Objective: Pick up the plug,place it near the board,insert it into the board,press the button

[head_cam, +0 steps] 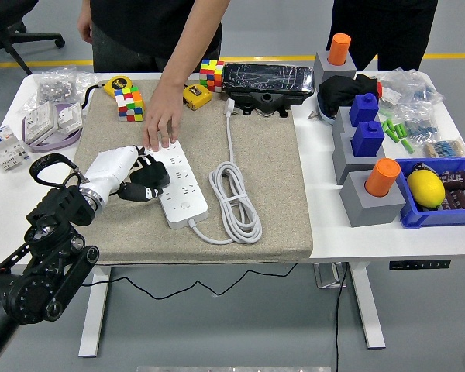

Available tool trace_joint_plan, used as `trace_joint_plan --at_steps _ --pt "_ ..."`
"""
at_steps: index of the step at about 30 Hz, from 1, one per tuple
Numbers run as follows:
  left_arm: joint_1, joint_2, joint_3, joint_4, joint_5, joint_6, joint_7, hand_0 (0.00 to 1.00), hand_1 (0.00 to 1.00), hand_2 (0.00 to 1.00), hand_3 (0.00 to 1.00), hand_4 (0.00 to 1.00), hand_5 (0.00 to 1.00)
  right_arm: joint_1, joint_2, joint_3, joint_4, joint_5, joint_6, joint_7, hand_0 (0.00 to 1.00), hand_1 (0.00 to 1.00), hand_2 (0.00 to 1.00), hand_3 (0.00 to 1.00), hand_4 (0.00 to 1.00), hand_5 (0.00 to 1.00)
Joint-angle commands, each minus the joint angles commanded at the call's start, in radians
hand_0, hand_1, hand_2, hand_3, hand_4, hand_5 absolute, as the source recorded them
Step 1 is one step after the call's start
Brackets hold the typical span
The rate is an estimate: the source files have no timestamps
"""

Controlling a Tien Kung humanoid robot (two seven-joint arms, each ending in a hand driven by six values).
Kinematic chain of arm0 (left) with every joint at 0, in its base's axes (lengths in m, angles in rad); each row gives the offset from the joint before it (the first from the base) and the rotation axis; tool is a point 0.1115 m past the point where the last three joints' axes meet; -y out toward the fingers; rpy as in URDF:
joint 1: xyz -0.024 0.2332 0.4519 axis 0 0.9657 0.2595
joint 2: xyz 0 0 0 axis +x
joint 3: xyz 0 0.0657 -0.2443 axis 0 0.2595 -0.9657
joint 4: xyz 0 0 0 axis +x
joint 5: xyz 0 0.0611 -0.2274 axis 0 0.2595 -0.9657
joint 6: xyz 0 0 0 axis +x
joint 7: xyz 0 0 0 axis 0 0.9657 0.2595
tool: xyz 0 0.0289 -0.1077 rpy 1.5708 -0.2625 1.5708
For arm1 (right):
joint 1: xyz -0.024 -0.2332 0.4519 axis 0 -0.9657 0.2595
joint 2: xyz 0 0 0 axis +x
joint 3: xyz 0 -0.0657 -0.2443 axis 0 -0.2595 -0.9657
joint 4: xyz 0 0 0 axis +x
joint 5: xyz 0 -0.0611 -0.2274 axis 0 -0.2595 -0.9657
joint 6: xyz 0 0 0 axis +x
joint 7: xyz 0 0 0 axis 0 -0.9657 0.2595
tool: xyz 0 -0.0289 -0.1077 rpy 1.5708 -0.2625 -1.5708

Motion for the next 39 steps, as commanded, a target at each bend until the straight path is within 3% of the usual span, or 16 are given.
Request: trace_joint_plan --at_steps 18,38,39 --pt "-0.019 0.0 0.015 0.007 0.0 0.001 0.005 0.413 0.595 0.607 0.624 0.833 0.157 0.01 0.001 0.005 0.0 0.0 0.003 -0.003 0.779 0.719 0.719 0.748 0.998 0.938" --pt "-0.032 -0.002 0.013 0.013 0.0 -0.038 0.016 0.41 0.591 0.609 0.627 0.825 0.142 0.014 0.004 0.008 0.0 0.006 0.001 0.004 0.777 0.718 0.718 0.748 0.998 0.935" --pt "-0.033 -0.002 0.013 0.013 0.0 -0.039 0.017 0.347 0.517 0.553 0.57 0.807 0.13 0.014 0.003 0.009 0.0 0.004 0.001 0.004 0.778 0.718 0.718 0.747 0.998 0.935"
